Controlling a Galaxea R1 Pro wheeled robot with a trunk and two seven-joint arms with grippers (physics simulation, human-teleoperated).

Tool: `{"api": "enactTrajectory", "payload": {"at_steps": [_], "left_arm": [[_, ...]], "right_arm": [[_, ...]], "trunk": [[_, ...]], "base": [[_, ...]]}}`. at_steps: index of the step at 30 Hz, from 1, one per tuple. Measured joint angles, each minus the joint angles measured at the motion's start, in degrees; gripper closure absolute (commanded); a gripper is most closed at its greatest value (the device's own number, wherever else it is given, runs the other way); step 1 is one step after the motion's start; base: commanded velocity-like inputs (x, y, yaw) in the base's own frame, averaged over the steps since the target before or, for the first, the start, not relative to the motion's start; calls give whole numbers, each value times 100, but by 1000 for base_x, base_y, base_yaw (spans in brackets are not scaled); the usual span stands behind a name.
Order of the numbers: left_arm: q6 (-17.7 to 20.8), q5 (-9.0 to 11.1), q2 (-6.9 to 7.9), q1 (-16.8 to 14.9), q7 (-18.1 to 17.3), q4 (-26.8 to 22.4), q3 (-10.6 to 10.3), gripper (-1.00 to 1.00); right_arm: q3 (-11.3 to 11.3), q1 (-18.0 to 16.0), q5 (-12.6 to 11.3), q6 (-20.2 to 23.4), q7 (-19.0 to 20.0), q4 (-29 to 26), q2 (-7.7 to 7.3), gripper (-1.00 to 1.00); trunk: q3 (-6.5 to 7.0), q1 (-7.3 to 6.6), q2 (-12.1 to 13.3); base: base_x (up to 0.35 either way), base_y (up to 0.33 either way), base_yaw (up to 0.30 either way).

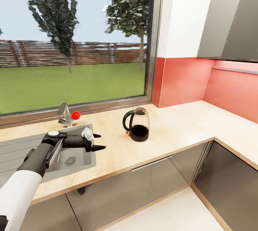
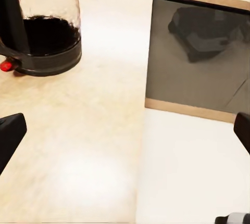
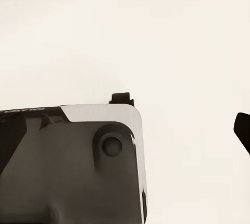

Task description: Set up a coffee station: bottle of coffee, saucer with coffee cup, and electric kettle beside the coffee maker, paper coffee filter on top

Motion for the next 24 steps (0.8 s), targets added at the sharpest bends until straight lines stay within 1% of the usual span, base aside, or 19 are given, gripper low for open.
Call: {"api": "enactTrajectory", "payload": {"at_steps": [6, 9, 13, 20, 24], "left_arm": [[-2, -19, 3, 12, -14, 1, -10, -100], [2, -102, -1, 13, -13, 2, -7, -100], [3, -144, -3, 13, -15, 2, -5, -100], [3, -160, -9, 21, -16, 1, 2, -100], [3, -158, -13, 18, -15, 0, 4, -100]], "right_arm": [[0, 0, -8, 3, -14, -1, 0, -100], [0, 0, -9, 3, -13, -1, 2, -100], [0, 0, -9, 3, -13, 0, 7, -100], [0, 0, -8, 3, -14, -8, 15, -100], [0, 0, -8, 3, -13, -8, 15, -100]], "trunk": [[0, -2, 0], [0, -2, 0], [0, -2, 0], [0, 0, 0], [0, 0, 0]], "base": [[133, -80, 0], [210, -173, 0], [171, -183, 0], [37, -67, 0], [4, -187, 0]]}}
